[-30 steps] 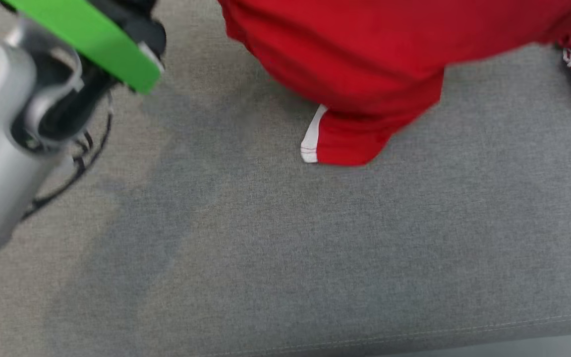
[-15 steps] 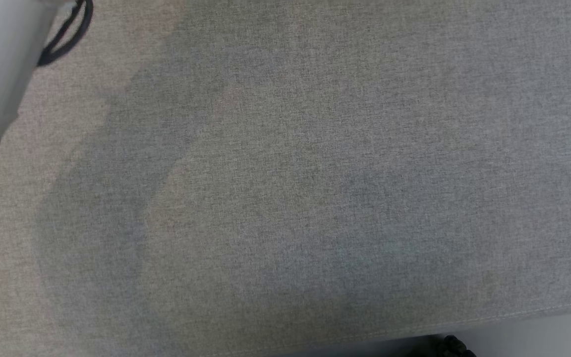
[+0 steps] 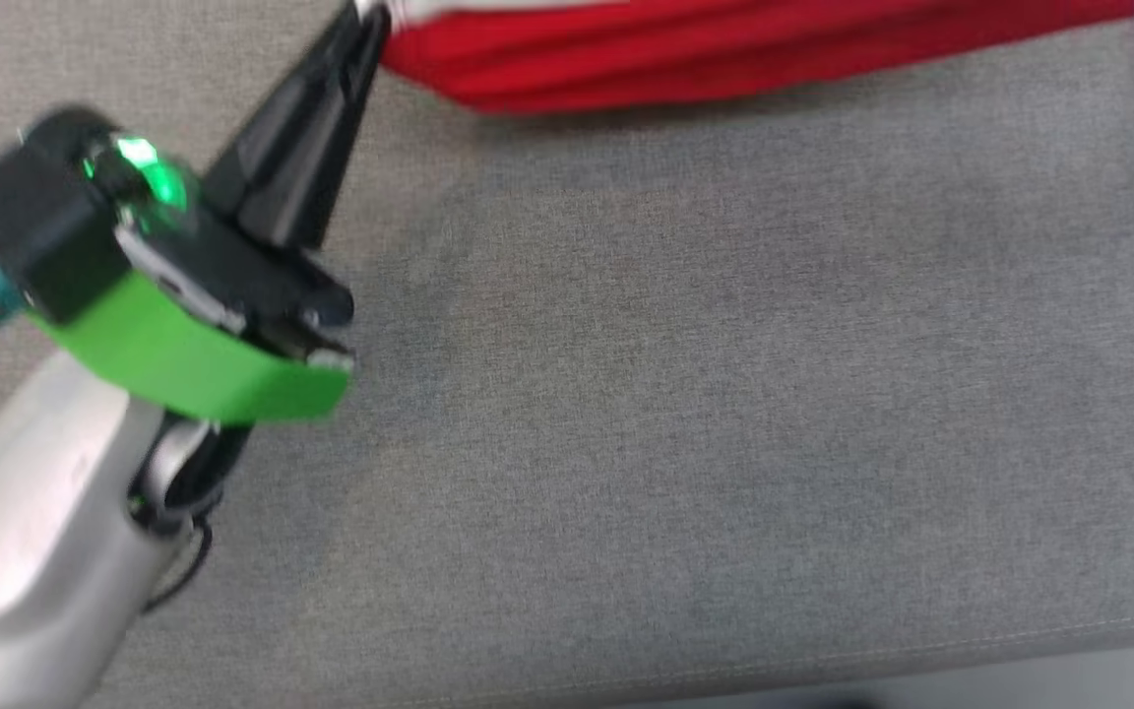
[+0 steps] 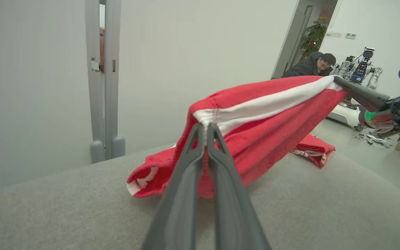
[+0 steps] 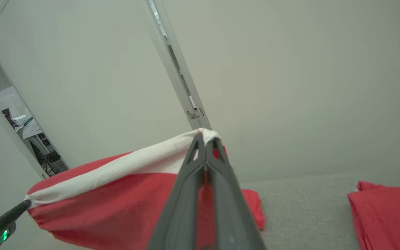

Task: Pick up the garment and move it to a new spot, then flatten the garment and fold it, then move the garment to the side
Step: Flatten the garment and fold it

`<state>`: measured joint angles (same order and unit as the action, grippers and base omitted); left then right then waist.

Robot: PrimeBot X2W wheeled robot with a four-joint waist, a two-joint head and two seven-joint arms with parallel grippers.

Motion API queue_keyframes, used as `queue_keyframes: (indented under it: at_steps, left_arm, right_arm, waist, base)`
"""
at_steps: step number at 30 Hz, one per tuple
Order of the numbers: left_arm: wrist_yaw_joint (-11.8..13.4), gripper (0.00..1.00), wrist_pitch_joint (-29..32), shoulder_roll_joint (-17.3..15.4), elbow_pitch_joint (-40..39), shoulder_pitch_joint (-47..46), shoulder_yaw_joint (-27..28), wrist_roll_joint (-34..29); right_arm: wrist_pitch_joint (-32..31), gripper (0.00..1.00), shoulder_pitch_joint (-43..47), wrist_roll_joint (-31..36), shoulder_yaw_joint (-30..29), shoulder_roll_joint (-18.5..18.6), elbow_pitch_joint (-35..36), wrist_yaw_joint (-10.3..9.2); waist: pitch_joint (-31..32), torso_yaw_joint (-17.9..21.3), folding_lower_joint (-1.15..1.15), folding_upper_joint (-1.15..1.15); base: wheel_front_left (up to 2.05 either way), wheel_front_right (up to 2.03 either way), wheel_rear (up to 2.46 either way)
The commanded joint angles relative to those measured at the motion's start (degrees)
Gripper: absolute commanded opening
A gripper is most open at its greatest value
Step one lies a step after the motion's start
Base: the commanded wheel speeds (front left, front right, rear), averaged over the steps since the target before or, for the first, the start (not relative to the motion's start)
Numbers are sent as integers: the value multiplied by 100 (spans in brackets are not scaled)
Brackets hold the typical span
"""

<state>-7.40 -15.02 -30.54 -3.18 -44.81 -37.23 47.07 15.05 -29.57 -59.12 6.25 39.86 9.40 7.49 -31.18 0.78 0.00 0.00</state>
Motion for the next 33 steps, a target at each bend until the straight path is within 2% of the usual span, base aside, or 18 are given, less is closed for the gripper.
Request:
queue_keyframes:
  at_steps: [1,5,11,15,18,21,25,33]
  left_arm:
    - [-6,0,-16,-50,-109,478,84,-169]
    - [8,0,-17,122,-379,1740,376,-552]
    - [16,0,-17,412,-581,3229,598,-953]
    - [17,0,-17,499,-728,3917,599,-1000]
    - [24,0,-16,423,-820,4296,477,-999]
    - [57,0,64,396,-945,4471,415,-901]
    - [72,0,200,540,-981,4416,391,-592]
    - [11,0,725,1087,-416,3614,359,540]
  right_arm:
    - [14,0,378,31,73,-43,55,0]
    - [13,0,1300,-42,222,-178,77,0]
    - [13,0,2222,-322,501,-214,3,1]
    - [13,0,2605,-581,643,-11,98,1]
    - [13,0,2876,-690,677,193,173,0]
    - [13,0,3003,-749,642,356,243,0]
    - [-38,0,2852,-707,613,475,105,0]
    - [-647,0,1712,-660,808,711,-516,1]
  waist:
    - [425,30,0,0]
    - [779,64,0,0]
    - [1268,103,0,0]
    - [1511,81,0,0]
    - [1653,20,0,0]
    - [1702,-49,0,0]
    - [1672,-186,0,0]
    - [1247,-574,0,0]
  base:
    - [0,0,0]
    - [0,0,0]
    - [0,0,0]
    - [0,0,0]
    - [0,0,0]
    - [0,0,0]
    - [0,0,0]
    - [0,0,0]
